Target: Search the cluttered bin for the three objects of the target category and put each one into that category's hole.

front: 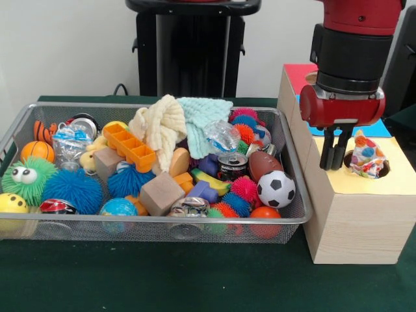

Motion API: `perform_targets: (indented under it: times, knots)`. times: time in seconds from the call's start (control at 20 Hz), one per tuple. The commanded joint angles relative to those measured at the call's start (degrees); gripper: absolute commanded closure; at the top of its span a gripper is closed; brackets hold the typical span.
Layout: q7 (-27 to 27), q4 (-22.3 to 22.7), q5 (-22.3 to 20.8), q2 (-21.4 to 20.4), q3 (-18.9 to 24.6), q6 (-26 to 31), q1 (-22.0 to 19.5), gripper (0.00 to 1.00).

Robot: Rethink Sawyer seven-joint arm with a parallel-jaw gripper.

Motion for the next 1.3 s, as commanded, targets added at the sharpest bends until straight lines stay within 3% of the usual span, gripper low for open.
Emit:
perform_targets:
  times: [0.05, 1.3]
  knots:
    - [-4.43, 1.76, -3.27, 3.24, 3.73, -0.60, 0.52, 1.00]
    - [-3.73, 2.09, -0.90, 0.05, 3.88, 3.44, 1.98, 1.00]
